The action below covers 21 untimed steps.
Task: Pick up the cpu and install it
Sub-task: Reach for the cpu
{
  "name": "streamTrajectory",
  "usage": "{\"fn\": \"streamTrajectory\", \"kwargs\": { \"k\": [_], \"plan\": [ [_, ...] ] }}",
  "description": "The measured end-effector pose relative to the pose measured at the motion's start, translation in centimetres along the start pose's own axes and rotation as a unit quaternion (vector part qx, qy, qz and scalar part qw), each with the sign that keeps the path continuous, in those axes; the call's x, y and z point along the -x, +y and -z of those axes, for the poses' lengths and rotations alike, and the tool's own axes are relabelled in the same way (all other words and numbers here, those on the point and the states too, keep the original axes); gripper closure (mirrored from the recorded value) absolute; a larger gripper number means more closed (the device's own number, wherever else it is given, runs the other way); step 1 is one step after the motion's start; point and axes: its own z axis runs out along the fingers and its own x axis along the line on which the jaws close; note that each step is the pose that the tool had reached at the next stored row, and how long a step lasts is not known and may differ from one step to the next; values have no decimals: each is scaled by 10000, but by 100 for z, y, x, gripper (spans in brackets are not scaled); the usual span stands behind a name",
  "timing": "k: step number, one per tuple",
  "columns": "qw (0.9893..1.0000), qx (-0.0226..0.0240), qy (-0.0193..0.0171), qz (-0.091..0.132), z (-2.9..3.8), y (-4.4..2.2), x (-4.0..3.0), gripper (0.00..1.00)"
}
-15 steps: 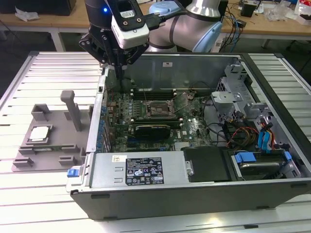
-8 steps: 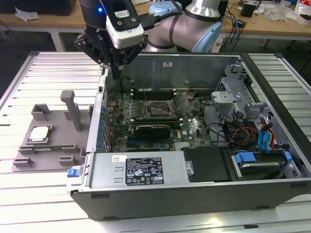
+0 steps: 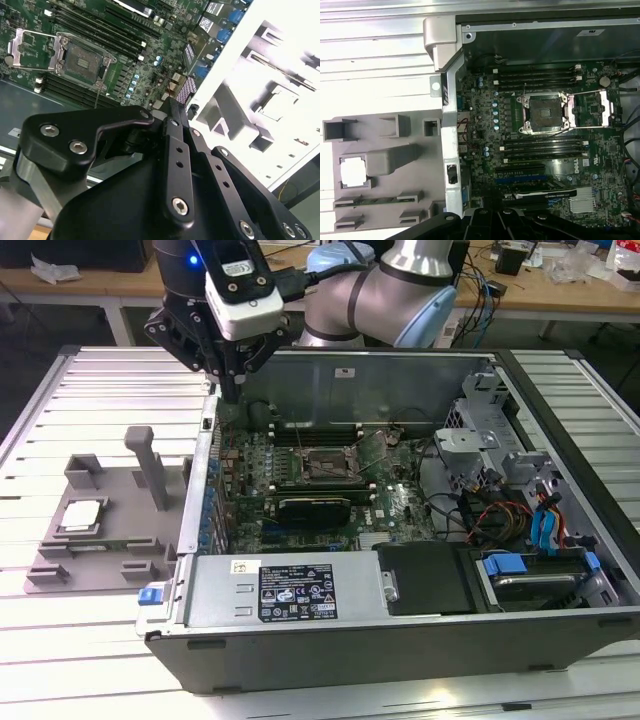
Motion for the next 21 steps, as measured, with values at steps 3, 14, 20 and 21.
{"fn": "streamTrajectory", "kwargs": {
  "k": [3, 14, 20, 21],
  "plan": [
    [10000, 0, 0, 0, 1, -2, -30, 89],
    [10000, 0, 0, 0, 4, -13, -168, 89],
    [10000, 0, 0, 0, 6, -18, -233, 89],
    [10000, 0, 0, 0, 7, -19, -249, 89]
  ]
}}
